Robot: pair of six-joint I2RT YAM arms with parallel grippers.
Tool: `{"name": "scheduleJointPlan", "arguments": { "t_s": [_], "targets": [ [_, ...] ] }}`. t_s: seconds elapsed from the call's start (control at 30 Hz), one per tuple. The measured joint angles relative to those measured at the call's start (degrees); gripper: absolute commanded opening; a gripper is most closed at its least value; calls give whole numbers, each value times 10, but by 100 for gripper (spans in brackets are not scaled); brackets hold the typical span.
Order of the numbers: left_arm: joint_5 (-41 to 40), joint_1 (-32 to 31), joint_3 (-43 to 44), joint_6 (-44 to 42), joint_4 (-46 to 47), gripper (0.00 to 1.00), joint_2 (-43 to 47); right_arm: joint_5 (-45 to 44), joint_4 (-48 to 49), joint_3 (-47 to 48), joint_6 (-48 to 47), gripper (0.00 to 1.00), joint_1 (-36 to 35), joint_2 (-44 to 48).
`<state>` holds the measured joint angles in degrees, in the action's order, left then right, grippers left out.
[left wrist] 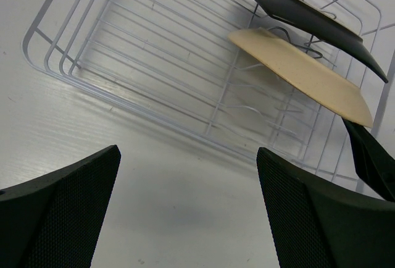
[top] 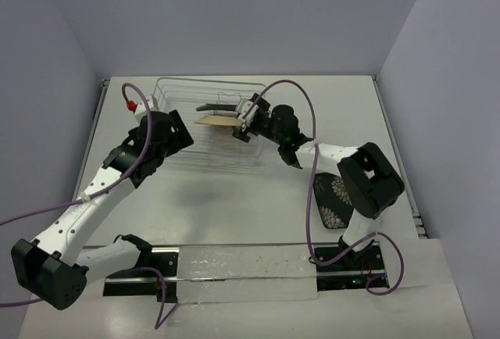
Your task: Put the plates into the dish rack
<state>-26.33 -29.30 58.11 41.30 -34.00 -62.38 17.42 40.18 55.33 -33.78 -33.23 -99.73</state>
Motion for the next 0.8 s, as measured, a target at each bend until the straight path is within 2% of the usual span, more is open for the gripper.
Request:
{"name": "scheduleJointPlan", "arguments": {
  "t_s": [0.33, 0.63, 0.8],
  "targets": [
    [0, 0, 0, 0, 2, 99, 14, 22, -36, -46, 7, 100, -6, 105],
    [10, 0, 15, -2, 11, 99, 15, 66, -133, -52, -5, 100, -15, 228],
    [41, -3, 39, -15, 35, 99, 15, 24, -137, -47, 39, 100, -15, 283]
  ]
}}
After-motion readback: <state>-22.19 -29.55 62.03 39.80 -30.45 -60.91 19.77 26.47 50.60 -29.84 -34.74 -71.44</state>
